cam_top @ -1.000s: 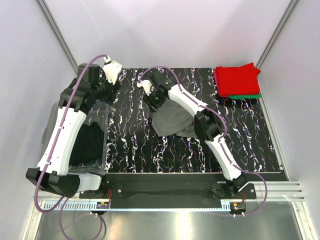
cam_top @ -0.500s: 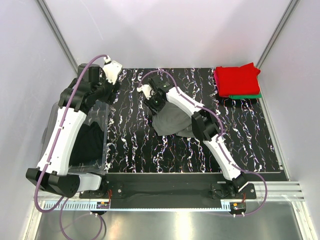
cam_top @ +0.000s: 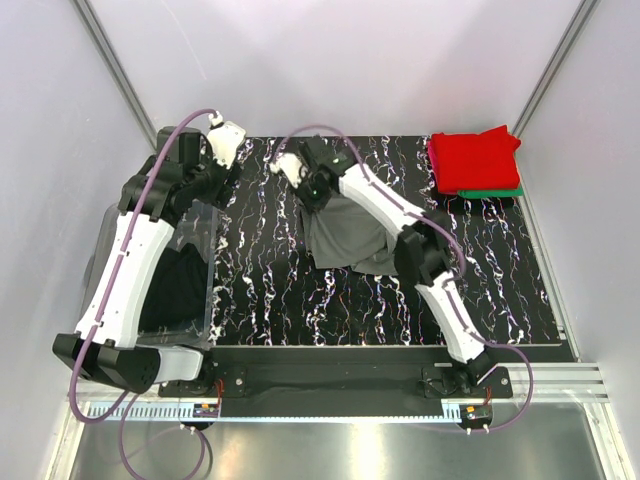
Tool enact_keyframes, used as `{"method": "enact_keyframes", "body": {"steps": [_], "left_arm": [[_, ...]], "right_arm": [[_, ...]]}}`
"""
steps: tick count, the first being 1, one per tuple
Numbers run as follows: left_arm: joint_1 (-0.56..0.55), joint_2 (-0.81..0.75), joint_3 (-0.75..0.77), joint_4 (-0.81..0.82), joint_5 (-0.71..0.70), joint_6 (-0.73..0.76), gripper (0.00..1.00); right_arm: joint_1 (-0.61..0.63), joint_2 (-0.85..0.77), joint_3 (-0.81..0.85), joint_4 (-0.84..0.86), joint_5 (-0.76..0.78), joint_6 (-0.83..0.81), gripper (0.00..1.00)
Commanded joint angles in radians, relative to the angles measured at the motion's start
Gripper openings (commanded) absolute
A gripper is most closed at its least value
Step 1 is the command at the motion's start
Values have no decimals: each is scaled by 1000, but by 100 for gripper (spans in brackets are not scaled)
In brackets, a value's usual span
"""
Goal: Fold and stack the t-shirts
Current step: Flatten the tshirt out
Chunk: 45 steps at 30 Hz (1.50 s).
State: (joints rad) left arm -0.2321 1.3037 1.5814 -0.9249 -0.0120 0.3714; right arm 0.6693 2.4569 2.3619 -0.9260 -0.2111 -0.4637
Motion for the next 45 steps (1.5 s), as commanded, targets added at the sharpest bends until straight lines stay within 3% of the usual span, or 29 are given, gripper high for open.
{"method": "enact_keyframes", "body": {"steps": [1, 8, 16, 19, 22, 25, 29, 31, 33, 35, 37, 38, 41, 45], "left_arm": [[2, 14, 31, 58, -11, 23, 65], [2, 17, -15, 149, -40, 31, 65], [2, 55, 54, 187, -88, 17, 65], [2, 66, 63, 198, -72, 14, 65], [1, 71, 48, 196, -54, 8, 65], [-1, 68, 20, 195, -34, -5, 65], [-9, 69, -23, 189, 4, -6, 65], [-13, 77, -38, 176, 35, -2, 65], [-21, 83, -64, 161, 50, 6, 65], [-23, 81, -90, 158, 55, 11, 65], [-23, 85, -106, 159, 44, 15, 65], [-23, 94, -113, 158, 41, 12, 65], [-23, 112, -116, 158, 38, 3, 65], [-23, 123, -107, 147, 29, 0, 65]], "right_arm": [[42, -284, 100, -13, 18, -81, 0], [121, -463, 207, -31, 102, -231, 0], [128, -555, 297, -4, 361, -358, 0], [50, -658, 108, -4, 391, -334, 0], [-48, -810, -245, 39, 381, -303, 0], [-135, -979, -836, 186, 395, -373, 0], [-212, -1093, -1284, 323, 400, -451, 0], [-218, -1096, -1398, 358, 398, -452, 22], [-218, -1089, -1393, 357, 388, -417, 45], [-220, -1099, -1307, 345, 298, -386, 50], [-220, -1112, -1238, 296, 167, -407, 52], [-220, -1110, -1166, 265, 9, -424, 52], [-189, -1061, -1075, 211, -184, -444, 51], [-136, -849, -945, 78, -281, -510, 46]]}}
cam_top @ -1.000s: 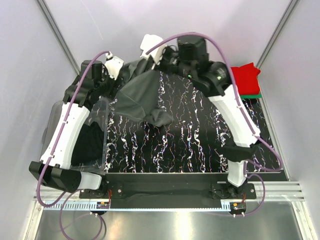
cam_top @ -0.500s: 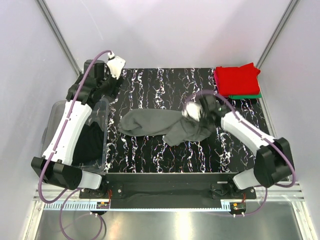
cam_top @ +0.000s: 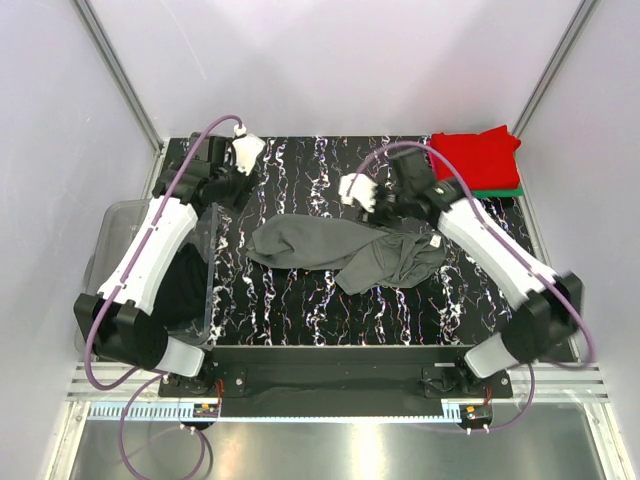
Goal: Fold and stack the t-shirts
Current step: Flatten the tshirt out
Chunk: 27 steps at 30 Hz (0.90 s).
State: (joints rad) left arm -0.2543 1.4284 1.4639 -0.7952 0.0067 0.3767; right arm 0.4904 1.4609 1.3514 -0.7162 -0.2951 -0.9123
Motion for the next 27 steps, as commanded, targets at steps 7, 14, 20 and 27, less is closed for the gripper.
{"method": "enact_keyframes", "body": {"steps": [7, 14, 20, 27], "left_arm": [[35, -26, -2, -65, 124, 7, 69], [50, -52, -40, -64, 113, 1, 69], [76, -63, -46, -56, 107, -4, 69], [105, -83, -56, -58, 110, -9, 69]], "right_arm": [[63, 651, 608, -704, -422, -238, 39], [114, 796, 762, -830, -355, -370, 41], [169, 791, 715, -921, -268, -523, 41], [201, 809, 621, -917, -217, -562, 42]]}}
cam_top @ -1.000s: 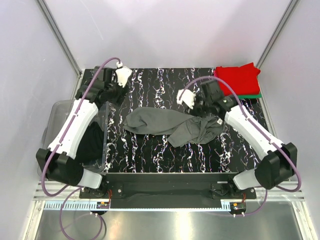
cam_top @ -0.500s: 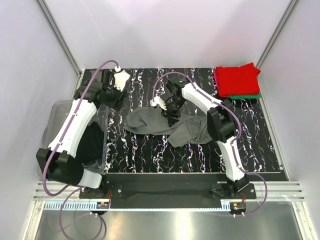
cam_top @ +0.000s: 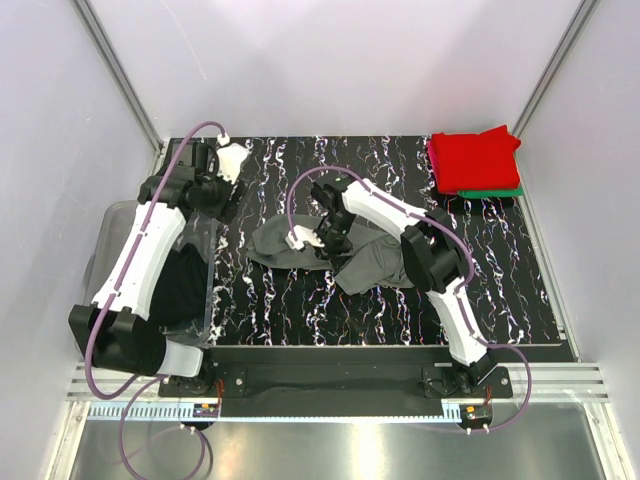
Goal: Fold and stack the t-shirts
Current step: Flatten the tshirt out
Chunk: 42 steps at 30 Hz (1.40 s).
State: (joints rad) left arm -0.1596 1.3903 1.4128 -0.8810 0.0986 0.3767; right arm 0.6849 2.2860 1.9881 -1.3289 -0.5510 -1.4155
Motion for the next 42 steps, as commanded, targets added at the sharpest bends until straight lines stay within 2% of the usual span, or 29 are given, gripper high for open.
{"method": "enact_keyframes", "body": {"steps": [1, 18, 32, 38, 39, 42], "left_arm": [[14, -50, -5, 30, 18, -9, 69], [35, -54, -28, 37, 36, -21, 69], [38, -10, 2, 43, 55, -30, 69], [38, 18, 32, 45, 64, -35, 69], [38, 21, 35, 45, 66, -36, 69], [38, 30, 43, 45, 69, -32, 69]], "right_arm": [[7, -14, -18, -305, 40, -60, 42], [25, 49, -54, -305, 112, -71, 43], [34, 50, -78, -308, 114, -88, 40], [34, 49, -81, -308, 102, -94, 29], [36, 50, -80, -306, 96, -94, 20], [34, 49, -66, -305, 88, -91, 4]]}}
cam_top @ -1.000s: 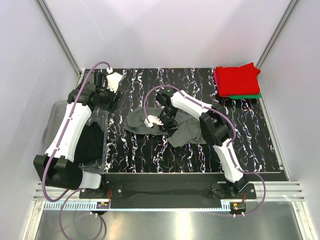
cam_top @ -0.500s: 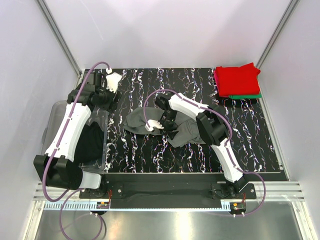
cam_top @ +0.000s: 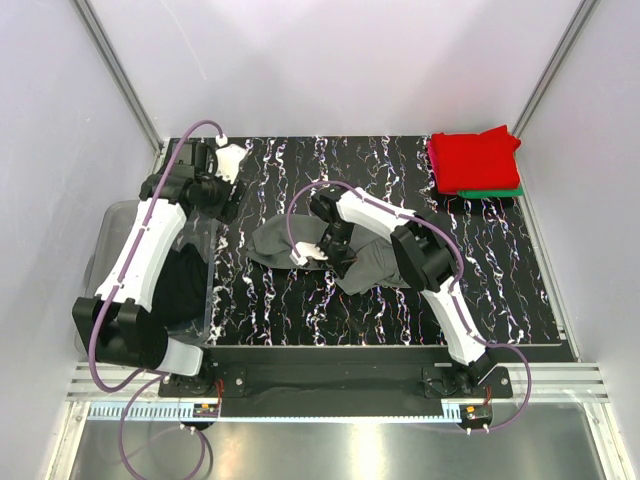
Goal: Fold and stack the t-shirts
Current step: Flatten the tshirt out
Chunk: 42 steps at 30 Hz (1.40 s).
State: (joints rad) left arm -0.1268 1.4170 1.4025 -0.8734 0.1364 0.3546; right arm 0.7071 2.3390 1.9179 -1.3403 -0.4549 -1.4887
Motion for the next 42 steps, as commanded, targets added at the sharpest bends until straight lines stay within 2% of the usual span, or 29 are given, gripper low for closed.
{"method": "enact_keyframes", "body": {"steps": [1, 4, 10, 11, 12, 15, 19, 23, 27, 35, 37, 41, 42], "left_arm": [[6, 5, 56, 37, 31, -12, 69], [6, 10, 62, 37, 25, 3, 69], [-19, 49, 43, 36, 29, 131, 68], [-26, 56, 20, 33, 22, 156, 62], [-46, 63, 4, 33, 17, 179, 61], [-95, 86, -42, 33, -4, 245, 61], [-148, 161, -62, 45, -4, 270, 63], [-169, 304, -43, 57, 8, 270, 63], [-169, 404, -11, 70, -15, 254, 61], [-171, 514, 36, 94, -18, 219, 60], [-171, 528, 46, 102, -18, 211, 53], [-171, 545, 65, 105, -17, 204, 9], [-172, 543, 69, 105, -17, 204, 8]], "right_arm": [[12, -13, 13, -293, -5, -10, 0], [-3, -64, 102, -295, 5, 44, 0], [-73, -164, 491, -289, 18, 214, 0], [-84, -168, 580, -284, 41, 264, 0], [-93, -173, 619, -278, 59, 292, 0], [-142, -187, 725, -234, 134, 382, 0], [-199, -237, 722, -165, 223, 439, 0], [-231, -286, 629, -88, 258, 491, 0], [-232, -317, 561, -30, 269, 501, 0], [-232, -319, 535, -5, 254, 516, 0], [-232, -316, 536, 1, 249, 516, 0], [-232, -313, 537, 13, 262, 518, 0], [-233, -311, 537, 16, 268, 522, 0]]}}
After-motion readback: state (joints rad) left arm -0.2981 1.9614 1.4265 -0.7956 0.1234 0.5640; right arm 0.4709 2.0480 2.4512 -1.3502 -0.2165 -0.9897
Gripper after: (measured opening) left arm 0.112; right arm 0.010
